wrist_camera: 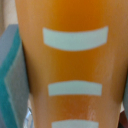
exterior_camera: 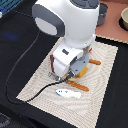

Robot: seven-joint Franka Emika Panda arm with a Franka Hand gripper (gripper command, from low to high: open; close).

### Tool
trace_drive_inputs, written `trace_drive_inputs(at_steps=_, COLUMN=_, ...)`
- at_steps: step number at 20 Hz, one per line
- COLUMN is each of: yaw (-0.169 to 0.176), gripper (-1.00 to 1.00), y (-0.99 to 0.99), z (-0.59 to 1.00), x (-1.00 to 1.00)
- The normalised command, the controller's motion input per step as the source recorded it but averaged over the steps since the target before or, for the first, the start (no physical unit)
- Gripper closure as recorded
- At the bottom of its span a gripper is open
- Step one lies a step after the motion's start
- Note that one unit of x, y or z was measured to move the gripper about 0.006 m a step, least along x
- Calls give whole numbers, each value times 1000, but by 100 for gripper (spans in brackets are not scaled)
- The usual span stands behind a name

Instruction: Interact with the objects in diverse but meaningful ways.

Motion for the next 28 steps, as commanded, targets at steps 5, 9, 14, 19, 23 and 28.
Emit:
trace_drive_inputs(at_steps=5, yaw=13, gripper=100, y=58, z=-190, x=-149)
trace_drive_inputs(at_steps=9, yaw=38, gripper=-100, y=239, z=-131, x=-74)
trace_drive_inputs(at_steps=14, yaw=44, gripper=-100, y=363, z=-43, x=-39)
trace_drive_inputs(at_steps=19, yaw=38, gripper=-100, y=406, z=251, x=-143)
trace_drive_inputs(at_steps=23, yaw=35, gripper=-100, y=456, z=686, x=-344)
trace_drive_inputs(at_steps=28, yaw=23, gripper=-100, y=444, z=867, x=-375)
